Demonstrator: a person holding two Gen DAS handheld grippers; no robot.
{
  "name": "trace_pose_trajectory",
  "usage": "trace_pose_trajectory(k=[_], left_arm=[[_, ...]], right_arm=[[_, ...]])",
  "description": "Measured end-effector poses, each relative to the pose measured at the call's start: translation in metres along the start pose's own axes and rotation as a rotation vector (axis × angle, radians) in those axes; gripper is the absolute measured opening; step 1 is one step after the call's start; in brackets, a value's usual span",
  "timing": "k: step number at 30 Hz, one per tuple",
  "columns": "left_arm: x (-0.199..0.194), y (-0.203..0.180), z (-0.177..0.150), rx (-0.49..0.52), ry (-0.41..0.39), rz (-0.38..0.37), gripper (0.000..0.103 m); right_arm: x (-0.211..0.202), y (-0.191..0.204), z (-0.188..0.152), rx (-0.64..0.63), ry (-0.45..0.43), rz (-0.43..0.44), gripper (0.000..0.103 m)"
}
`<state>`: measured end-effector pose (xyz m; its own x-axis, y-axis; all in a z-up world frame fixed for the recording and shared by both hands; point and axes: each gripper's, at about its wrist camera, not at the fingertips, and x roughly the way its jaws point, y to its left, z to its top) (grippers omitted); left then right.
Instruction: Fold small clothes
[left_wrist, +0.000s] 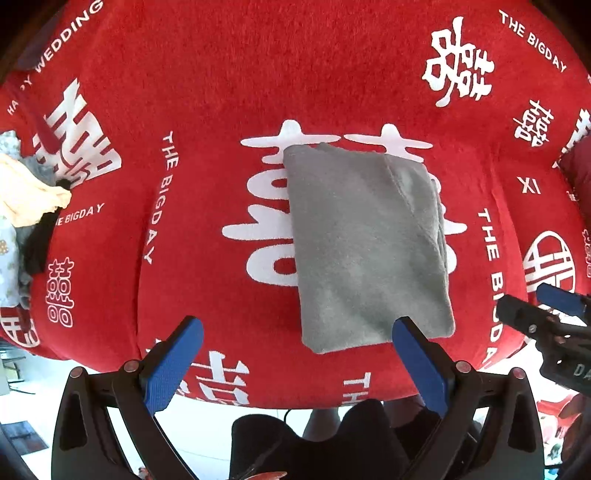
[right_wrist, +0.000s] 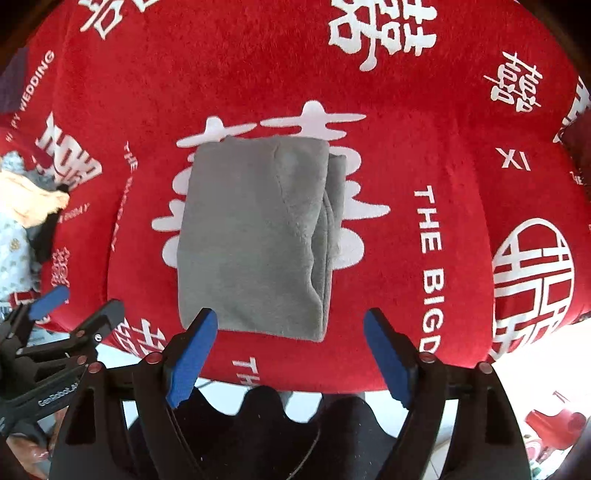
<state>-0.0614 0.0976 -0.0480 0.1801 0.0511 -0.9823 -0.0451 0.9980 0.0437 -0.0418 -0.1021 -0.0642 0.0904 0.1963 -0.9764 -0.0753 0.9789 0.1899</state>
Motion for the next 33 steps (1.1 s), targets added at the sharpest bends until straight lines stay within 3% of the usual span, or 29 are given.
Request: trace_pose_trajectory(k=[5,17,33], left_arm=[[-0.011,0.002,-0.002,0.027,-0.002,0.012,0.102],[-0.022,0.005,-0.006,0.030,0.041,0.008,0.102],[-0.027,0.004,-0.006,0.025,0.030,0.008,0.102]], right_arm=[[-0.011,0.009,-0.001,0.010,0.014,-0.053,0.084],[-0.027,0.019,-0.008,0.021,0.039,-0.066,0.084],[-0.035,0.023,-0.009,0.000,0.026,-0.111,0.084]])
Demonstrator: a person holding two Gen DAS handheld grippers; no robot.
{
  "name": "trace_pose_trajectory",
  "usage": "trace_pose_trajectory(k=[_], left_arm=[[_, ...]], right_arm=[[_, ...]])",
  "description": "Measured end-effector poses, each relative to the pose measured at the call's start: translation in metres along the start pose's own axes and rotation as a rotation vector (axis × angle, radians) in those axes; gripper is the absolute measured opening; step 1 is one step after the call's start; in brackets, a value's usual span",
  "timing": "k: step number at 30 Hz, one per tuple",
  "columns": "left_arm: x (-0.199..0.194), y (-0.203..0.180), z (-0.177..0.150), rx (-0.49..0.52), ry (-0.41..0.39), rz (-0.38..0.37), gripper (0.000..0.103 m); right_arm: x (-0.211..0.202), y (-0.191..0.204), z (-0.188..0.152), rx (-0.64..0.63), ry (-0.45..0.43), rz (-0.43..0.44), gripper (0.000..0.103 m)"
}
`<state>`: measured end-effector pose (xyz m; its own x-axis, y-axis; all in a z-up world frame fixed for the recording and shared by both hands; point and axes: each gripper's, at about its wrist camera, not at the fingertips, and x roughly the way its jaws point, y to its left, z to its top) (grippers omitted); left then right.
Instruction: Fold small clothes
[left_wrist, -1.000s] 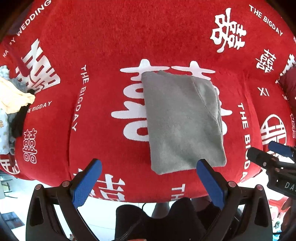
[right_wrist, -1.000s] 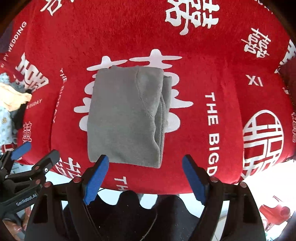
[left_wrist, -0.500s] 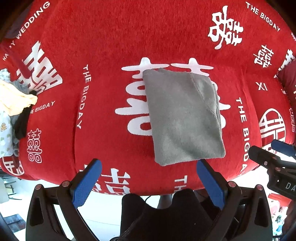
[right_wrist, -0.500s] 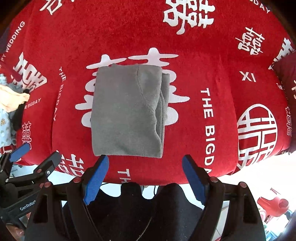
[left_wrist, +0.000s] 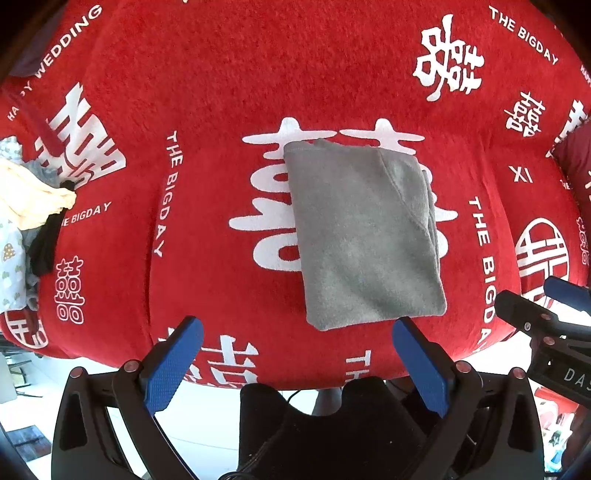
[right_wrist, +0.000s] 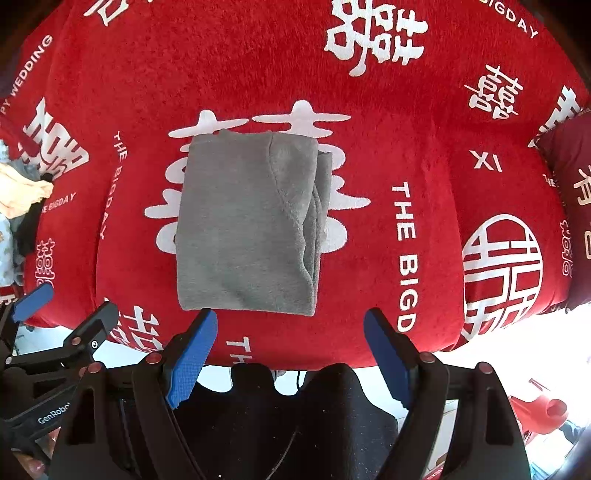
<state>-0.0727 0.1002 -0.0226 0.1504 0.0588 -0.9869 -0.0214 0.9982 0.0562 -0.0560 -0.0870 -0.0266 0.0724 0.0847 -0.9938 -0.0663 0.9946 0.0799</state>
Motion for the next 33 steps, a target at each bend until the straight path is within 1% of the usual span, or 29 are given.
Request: trace_pose_trajectory(k=[20,33], left_arm=[[0.008,0.002,0.004,0.012,0.011,0.014,0.102],[0.009,0.004,0.009,0.017,0.010,0.007,0.102]], right_arm=[[0.008,0.003,0.003,-0.010,0.019,-0.010,0.084],[0.012,0.005,0.009,-0.023,0.022,-0.008,0.084]])
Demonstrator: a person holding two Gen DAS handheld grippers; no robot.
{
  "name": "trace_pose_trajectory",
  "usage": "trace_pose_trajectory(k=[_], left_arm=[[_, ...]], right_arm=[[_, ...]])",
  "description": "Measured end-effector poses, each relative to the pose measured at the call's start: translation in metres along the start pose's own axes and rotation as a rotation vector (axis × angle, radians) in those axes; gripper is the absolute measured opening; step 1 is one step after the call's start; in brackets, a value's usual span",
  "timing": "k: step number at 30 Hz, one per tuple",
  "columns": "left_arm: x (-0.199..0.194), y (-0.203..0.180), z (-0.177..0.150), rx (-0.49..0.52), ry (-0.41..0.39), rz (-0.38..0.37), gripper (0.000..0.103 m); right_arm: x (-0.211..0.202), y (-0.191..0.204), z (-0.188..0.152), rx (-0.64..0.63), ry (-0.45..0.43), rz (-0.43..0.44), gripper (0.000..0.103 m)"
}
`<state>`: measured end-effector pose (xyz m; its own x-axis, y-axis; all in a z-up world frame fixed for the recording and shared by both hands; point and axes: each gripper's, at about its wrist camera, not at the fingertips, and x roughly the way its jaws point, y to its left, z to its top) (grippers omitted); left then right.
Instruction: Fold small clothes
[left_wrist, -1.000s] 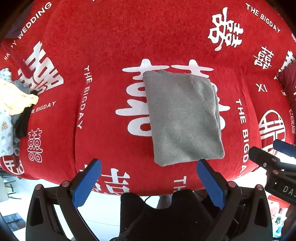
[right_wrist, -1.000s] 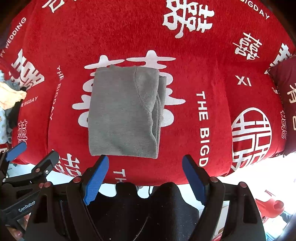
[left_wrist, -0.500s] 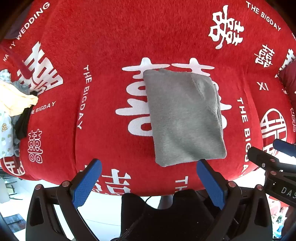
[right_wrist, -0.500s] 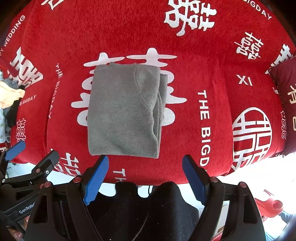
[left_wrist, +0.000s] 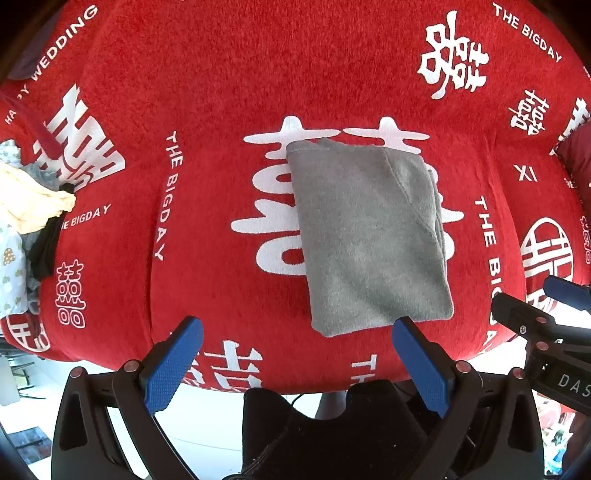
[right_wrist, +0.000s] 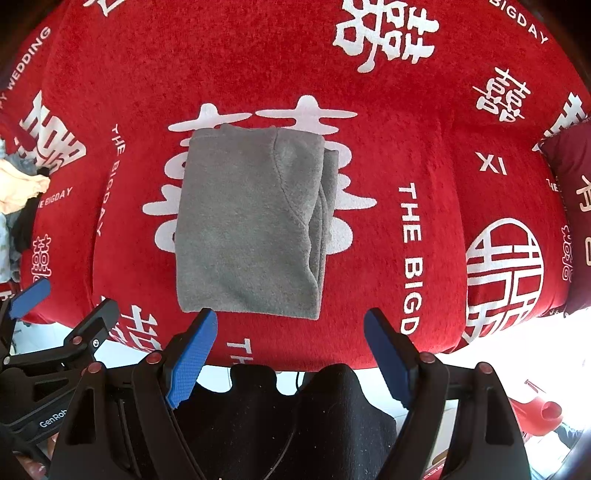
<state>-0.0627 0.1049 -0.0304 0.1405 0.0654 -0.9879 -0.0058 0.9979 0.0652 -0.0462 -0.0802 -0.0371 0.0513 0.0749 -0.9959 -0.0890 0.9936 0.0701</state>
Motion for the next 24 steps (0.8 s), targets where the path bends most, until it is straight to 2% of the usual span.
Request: trace_pose_trajectory(k=[18,24], left_arm=[[0.0040,-0.0010,-0.0001,-0.014,0.008,-0.009,0.102],[-0.0008,0.0009,0.0011,-0.022,-0.025,-0.039,0.102]], right_arm=[[-0.0001,-0.0002,0.0021,-0.004,0.000,0.000,0.084],[0.0000,-0.0008,0.0015,-0.001,-0.002,-0.002,0.084]])
